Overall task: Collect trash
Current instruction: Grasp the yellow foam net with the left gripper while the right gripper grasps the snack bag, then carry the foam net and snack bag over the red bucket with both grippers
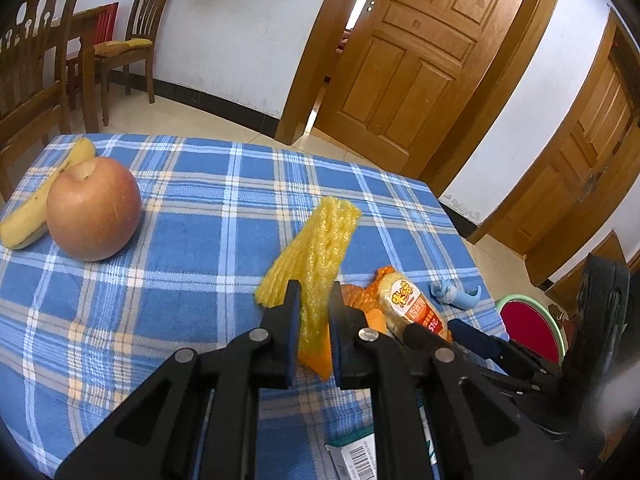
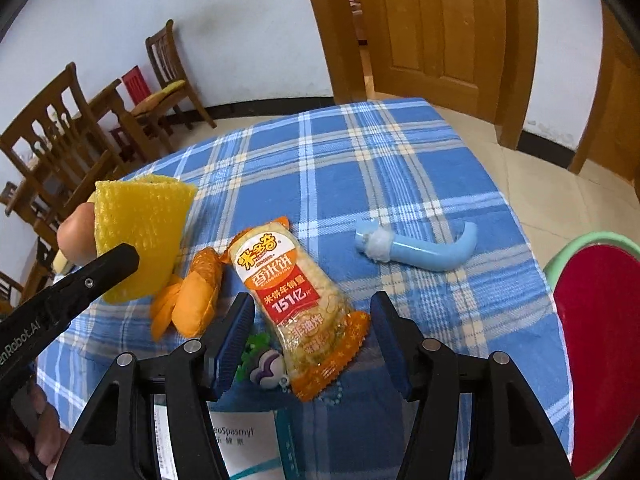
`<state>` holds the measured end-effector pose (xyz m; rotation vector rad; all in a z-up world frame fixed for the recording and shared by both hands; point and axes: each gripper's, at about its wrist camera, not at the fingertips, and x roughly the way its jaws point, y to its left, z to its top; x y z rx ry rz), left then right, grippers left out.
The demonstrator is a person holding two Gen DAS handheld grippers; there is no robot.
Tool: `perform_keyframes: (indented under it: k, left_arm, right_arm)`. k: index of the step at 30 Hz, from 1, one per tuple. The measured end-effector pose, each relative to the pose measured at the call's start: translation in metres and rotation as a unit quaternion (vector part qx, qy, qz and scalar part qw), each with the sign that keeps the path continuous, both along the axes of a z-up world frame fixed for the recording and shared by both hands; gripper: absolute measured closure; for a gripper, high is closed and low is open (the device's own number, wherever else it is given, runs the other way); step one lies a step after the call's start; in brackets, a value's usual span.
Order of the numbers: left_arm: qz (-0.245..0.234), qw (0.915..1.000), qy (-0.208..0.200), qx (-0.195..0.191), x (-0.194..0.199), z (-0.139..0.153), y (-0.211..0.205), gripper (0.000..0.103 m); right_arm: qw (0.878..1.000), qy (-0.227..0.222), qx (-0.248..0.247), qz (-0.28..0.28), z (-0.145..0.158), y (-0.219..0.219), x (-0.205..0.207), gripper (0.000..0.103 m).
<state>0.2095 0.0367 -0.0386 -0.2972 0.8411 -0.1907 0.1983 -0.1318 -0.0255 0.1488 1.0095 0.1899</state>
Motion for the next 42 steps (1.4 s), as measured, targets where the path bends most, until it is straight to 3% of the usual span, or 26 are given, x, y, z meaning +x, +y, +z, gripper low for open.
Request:
perform_keyframes:
  k: [9, 14, 29, 42]
  left_arm:
    - [-0.002, 1.0000, 0.003, 0.001, 0.002, -0.002, -0.002, 0.092]
    - [0.003, 1.0000, 0.000, -0.003, 0.000, 0.001, 0.002, 0.092]
    - [-0.013, 0.9996, -0.022, -0.005, -0.011, 0.014, -0.008, 0.092]
    - [-0.063, 0.9966, -0.052, 0.007, -0.037, 0.044, -0.044, 0.092]
  right_arm:
    - [1.000, -0.007, 0.010, -0.003, 0.003, -0.002, -0.005, 0.059]
    - [0.999, -0.012, 0.028, -0.010, 0.006, -0.010, -0.013, 0.060]
    - [0.993, -0.068, 0.078, -0.060, 0.051, -0.045, -0.074, 0.060]
    - [0.985, -0.089, 0.103, -0.110, 0.068, -0.087, -0.129, 0.060]
